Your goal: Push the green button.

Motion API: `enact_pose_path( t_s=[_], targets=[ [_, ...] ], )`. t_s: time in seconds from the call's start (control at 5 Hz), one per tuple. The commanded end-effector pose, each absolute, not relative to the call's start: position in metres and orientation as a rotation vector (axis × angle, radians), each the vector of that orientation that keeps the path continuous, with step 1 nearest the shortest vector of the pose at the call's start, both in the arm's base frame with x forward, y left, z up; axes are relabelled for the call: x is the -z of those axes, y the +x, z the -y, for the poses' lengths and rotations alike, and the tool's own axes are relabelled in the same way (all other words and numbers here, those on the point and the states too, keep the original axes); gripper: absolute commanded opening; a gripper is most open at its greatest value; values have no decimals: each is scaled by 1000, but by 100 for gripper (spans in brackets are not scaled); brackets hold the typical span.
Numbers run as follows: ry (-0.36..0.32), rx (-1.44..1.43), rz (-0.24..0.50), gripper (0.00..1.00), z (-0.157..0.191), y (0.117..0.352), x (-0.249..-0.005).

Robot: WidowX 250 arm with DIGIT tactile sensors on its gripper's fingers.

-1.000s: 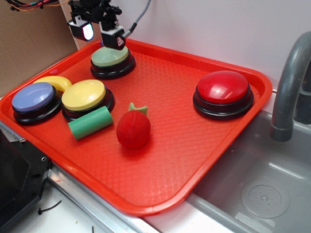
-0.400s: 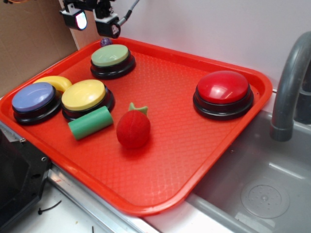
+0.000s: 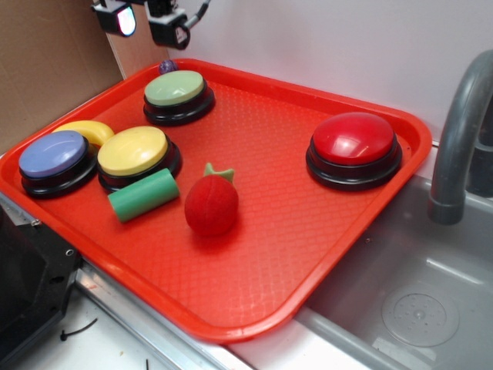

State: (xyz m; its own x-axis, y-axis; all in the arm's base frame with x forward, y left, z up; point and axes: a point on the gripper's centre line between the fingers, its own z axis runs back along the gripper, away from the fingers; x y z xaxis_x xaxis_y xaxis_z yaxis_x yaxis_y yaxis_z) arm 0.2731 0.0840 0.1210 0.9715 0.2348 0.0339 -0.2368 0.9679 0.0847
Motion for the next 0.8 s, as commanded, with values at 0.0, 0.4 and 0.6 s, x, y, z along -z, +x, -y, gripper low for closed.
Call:
enact_pose_path(
  t_s=[0.0,0.4,0.6],
  targets=[
    [92,-239,131,100,-88,283,-163],
    [70,-227,141,100,-84,280,-174],
    [69,-220,211,100,-80,269,-185]
  ],
)
